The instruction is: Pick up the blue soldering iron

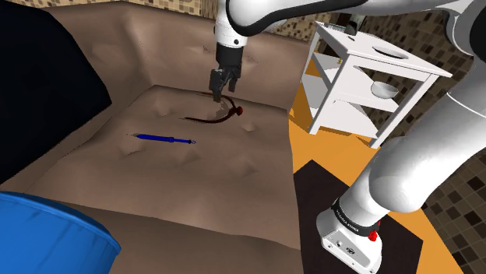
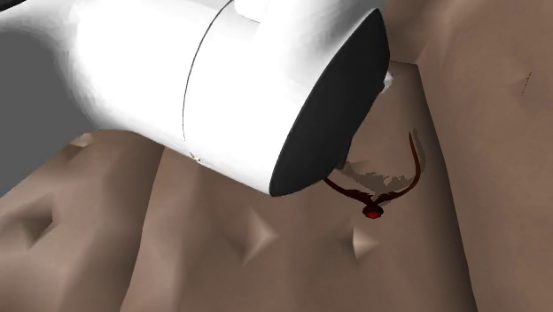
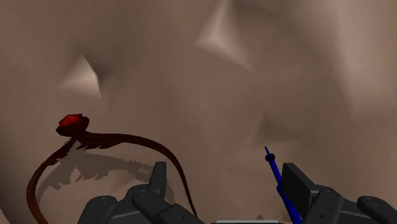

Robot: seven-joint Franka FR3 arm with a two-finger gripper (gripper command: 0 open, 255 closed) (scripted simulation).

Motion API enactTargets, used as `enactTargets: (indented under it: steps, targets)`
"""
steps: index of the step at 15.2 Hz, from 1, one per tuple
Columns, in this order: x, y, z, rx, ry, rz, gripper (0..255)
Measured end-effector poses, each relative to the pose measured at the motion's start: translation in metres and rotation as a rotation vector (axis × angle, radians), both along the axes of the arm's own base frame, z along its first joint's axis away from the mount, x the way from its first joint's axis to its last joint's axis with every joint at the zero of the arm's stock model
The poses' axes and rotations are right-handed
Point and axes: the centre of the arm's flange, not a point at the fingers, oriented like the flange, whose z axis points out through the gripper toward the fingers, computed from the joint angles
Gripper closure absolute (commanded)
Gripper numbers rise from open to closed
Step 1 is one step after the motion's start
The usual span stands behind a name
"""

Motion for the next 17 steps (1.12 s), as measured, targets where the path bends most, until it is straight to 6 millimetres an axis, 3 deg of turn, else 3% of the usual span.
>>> enactTargets:
  steps: [8, 17]
  targets:
    - [0.062, 0.078, -0.043, -0.003, 0.015, 0.177, 0]
    - [0.109, 0.172, -0.097, -0.006, 0.033, 0.375, 0]
